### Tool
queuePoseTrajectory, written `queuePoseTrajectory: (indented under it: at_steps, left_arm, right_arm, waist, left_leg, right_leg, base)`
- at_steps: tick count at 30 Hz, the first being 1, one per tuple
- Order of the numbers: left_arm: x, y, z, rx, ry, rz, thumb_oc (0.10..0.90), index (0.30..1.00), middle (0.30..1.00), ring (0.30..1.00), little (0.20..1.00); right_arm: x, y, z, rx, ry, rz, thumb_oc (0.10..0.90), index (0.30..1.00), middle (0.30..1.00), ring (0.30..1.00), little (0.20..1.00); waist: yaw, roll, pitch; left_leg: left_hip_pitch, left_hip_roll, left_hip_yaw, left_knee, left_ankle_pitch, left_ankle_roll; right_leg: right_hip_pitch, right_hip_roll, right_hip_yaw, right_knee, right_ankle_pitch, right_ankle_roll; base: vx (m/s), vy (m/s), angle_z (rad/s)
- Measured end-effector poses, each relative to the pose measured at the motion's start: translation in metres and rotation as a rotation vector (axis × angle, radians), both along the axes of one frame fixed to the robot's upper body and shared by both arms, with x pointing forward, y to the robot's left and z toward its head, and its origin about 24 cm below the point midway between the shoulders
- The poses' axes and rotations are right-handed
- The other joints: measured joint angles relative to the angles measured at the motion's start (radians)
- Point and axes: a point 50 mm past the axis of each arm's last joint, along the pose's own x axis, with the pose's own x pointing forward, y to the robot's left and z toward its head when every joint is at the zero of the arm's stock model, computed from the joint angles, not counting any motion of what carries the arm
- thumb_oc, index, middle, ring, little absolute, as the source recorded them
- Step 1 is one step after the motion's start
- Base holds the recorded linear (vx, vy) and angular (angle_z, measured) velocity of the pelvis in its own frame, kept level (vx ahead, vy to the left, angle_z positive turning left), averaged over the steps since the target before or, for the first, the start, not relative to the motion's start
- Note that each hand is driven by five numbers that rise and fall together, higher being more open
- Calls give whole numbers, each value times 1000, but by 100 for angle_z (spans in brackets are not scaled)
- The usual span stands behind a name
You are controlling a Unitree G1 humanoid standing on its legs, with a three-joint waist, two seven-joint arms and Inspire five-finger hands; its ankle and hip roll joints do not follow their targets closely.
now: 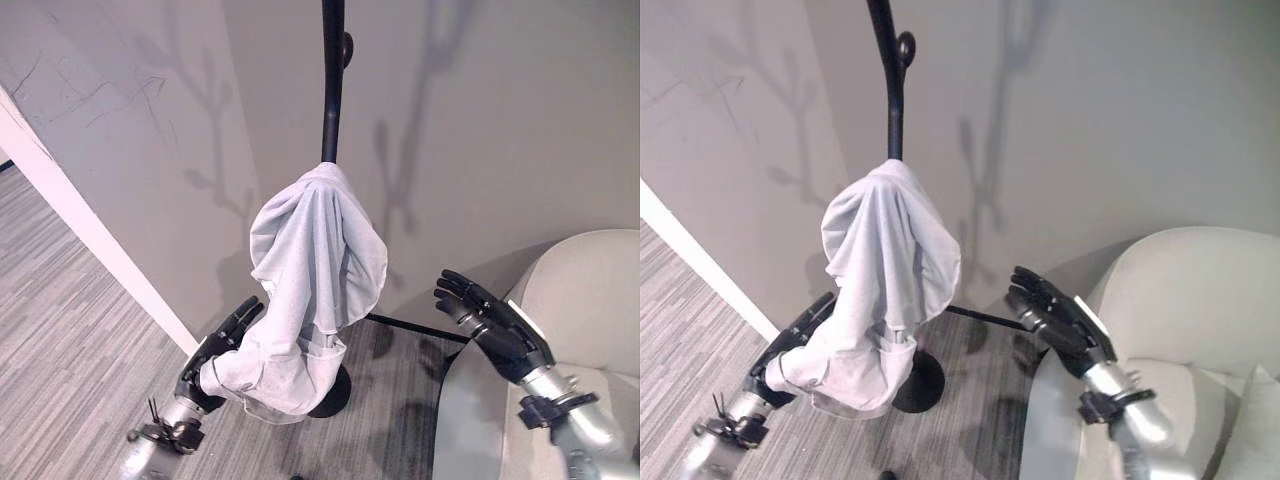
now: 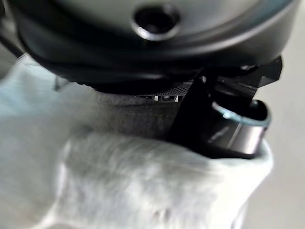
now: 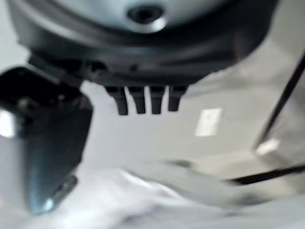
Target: Hang the clothes on the sofa on the clothes rack.
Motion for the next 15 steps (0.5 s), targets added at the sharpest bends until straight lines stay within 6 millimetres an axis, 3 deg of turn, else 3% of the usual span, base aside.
queuePoseTrajectory:
  at_steps: [3, 5, 7, 15]
  left_arm:
    - [-21, -1, -36, -44, 186, 111, 800, 900, 900, 900, 900]
    - [-30, -4, -42, -40, 246, 111, 800, 900, 900, 900, 900]
    - [-48, -2, -54, -57, 333, 200, 800, 900, 900, 900, 900]
    - [-47, 5, -50, -34, 321, 200, 800, 900, 900, 900, 900]
  right_arm:
    - [-4, 21, -34, 350, 30, -139, 800, 900, 900, 900, 900]
    - [-9, 24, -41, 371, 80, -120, 800, 900, 900, 900, 900]
    - [-12, 34, -52, 512, 97, -177, 800, 900, 900, 900, 900]
    - [-12, 20, -46, 497, 73, -199, 800, 900, 900, 900, 900]
  waist:
    - [-5, 5, -10]
    - [4, 13, -7]
    - [3, 14, -8]
    - [-1, 20, -12]
  left_leg:
    - [-1, -1, 0, 0, 0, 0]
    - [-7, -4, -2, 0, 0, 0]
    - [0, -6, -4, 0, 0, 0]
    - [5, -4, -2, -2, 0, 0]
  right_leg:
    - [-1, -1, 1, 0, 0, -1]
    - [-6, -3, -1, 0, 0, -1]
    - [2, -5, -2, 0, -1, 0]
    - [7, -4, -1, 0, -1, 0]
  base:
    - [-1, 4, 2]
    - [0, 9, 5]
    - [1, 0, 4]
    - [0, 0, 0]
